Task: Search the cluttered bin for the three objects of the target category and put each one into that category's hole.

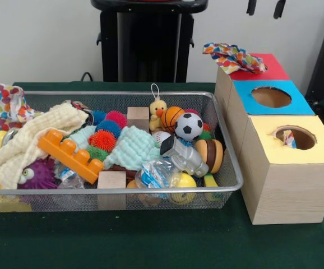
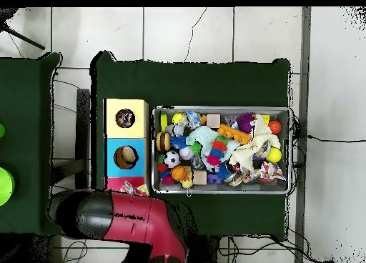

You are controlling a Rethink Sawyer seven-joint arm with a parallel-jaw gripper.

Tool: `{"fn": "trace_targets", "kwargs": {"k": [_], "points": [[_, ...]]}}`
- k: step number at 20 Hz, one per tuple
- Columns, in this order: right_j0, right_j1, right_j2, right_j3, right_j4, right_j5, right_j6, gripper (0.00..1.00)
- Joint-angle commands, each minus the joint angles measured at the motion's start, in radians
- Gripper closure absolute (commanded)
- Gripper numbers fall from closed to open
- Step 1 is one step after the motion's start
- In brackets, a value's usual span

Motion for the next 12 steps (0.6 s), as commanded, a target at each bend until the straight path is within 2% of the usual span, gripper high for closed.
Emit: {"fn": "trace_targets", "kwargs": {"k": [1,12], "points": [[-0.041,-0.042,0.059,-0.045,0.025,0.148,0.146,0.0],[-0.048,-0.033,0.062,-0.054,0.007,0.162,0.156,0.0]]}}
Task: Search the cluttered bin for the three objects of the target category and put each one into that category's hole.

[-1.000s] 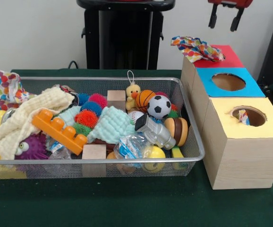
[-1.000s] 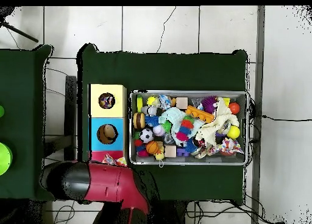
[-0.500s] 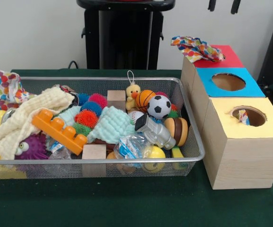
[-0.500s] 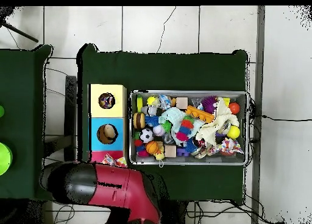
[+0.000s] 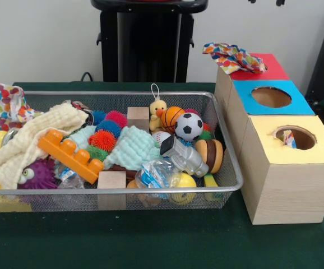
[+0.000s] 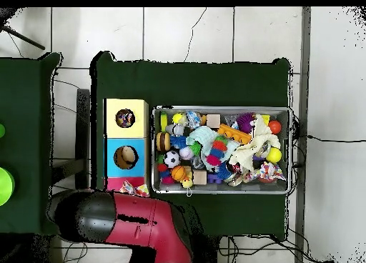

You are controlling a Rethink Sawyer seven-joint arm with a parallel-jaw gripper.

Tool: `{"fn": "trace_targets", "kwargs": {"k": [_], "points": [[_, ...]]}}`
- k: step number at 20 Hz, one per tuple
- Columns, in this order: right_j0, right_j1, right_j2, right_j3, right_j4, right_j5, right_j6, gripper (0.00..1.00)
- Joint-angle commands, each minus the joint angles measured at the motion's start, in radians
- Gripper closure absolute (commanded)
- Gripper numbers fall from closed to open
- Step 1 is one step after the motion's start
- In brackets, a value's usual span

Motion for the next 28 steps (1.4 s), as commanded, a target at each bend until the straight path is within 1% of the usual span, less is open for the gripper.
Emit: {"fn": "trace_targets", "kwargs": {"k": [1,16,21,28], "points": [[-0.028,0.015,0.06,-0.042,0.006,0.102,0.158,0.0],[-0.013,0.038,0.053,-0.046,-0.008,0.078,0.177,0.0],[-0.01,0.051,0.049,-0.068,-0.024,0.094,0.184,0.0],[-0.01,0.046,0.047,-0.055,-0.021,0.076,0.178,0.0]]}}
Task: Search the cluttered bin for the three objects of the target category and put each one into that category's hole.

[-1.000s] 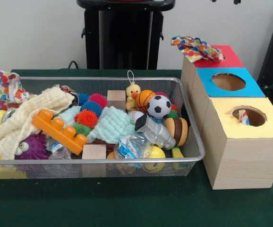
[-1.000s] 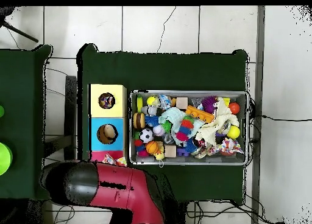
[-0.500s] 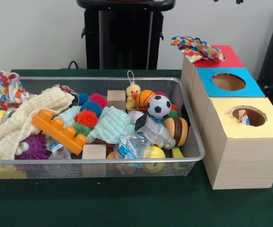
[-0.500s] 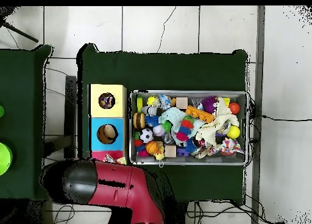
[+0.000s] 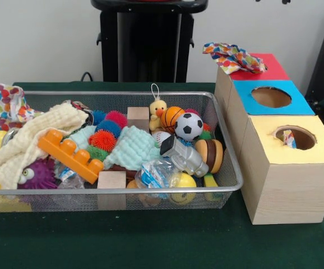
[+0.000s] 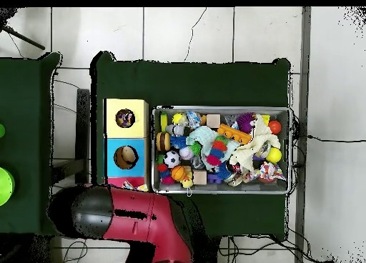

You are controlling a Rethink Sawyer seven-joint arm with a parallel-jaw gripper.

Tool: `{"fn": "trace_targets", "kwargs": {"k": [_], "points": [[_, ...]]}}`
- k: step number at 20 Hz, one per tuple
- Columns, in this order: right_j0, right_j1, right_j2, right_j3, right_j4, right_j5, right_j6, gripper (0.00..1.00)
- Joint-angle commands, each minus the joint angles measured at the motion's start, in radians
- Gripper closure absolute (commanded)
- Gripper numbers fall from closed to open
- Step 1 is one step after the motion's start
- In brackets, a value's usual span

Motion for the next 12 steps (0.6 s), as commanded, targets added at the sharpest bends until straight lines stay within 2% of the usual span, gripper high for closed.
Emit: {"fn": "trace_targets", "kwargs": {"k": [1,5,6,12], "points": [[-0.009,0.045,0.045,-0.012,-0.017,0.073,0.18,0.0],[-0.008,0.043,0.041,-0.003,-0.007,0.06,0.192,0.0],[-0.004,0.045,0.037,-0.007,-0.011,0.062,0.2,1.0],[-0.005,0.037,0.035,0.001,-0.025,0.036,0.177,1.0]]}}
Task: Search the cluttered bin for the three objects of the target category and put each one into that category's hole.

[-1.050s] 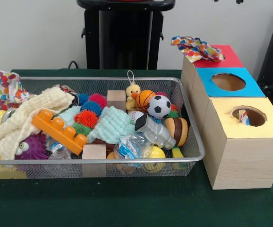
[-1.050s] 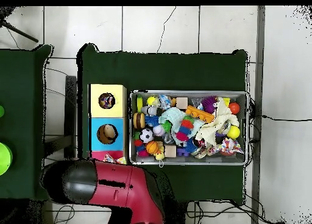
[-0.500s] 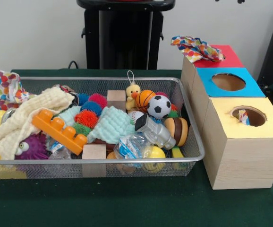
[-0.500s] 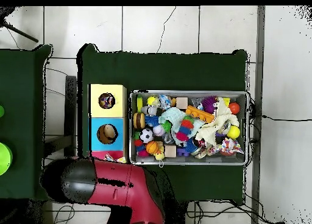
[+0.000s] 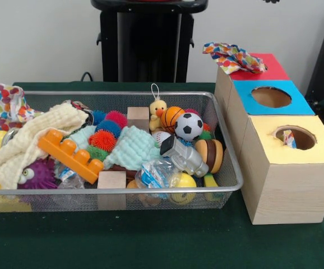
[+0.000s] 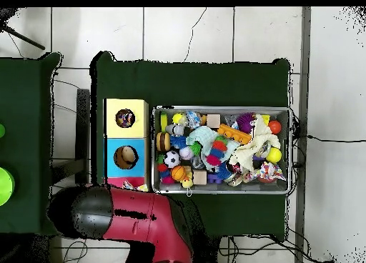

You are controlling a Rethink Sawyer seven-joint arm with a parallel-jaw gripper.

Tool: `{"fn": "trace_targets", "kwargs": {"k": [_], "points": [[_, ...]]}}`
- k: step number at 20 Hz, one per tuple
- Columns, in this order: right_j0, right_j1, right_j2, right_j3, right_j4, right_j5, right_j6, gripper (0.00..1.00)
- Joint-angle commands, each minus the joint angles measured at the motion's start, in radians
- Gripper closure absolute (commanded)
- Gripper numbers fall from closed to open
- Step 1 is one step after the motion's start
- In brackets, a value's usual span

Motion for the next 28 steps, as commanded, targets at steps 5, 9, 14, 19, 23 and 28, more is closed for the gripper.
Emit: {"fn": "trace_targets", "kwargs": {"k": [5,9,14,19,23,28], "points": [[-0.01,0.038,0.035,-0.006,-0.038,0.046,0.16,1.0],[-0.012,0.058,0.017,-0.037,-0.098,0.029,0.138,1.0],[-0.032,0.086,0.013,-0.086,-0.187,0.05,0.067,1.0],[-0.079,0.066,0.036,-0.069,-0.225,0.074,-0.009,1.0],[-0.126,0.054,0.061,-0.033,-0.234,0.051,-0.05,1.0],[-0.151,0.049,0.083,-0.009,-0.249,0.027,-0.049,1.0]]}}
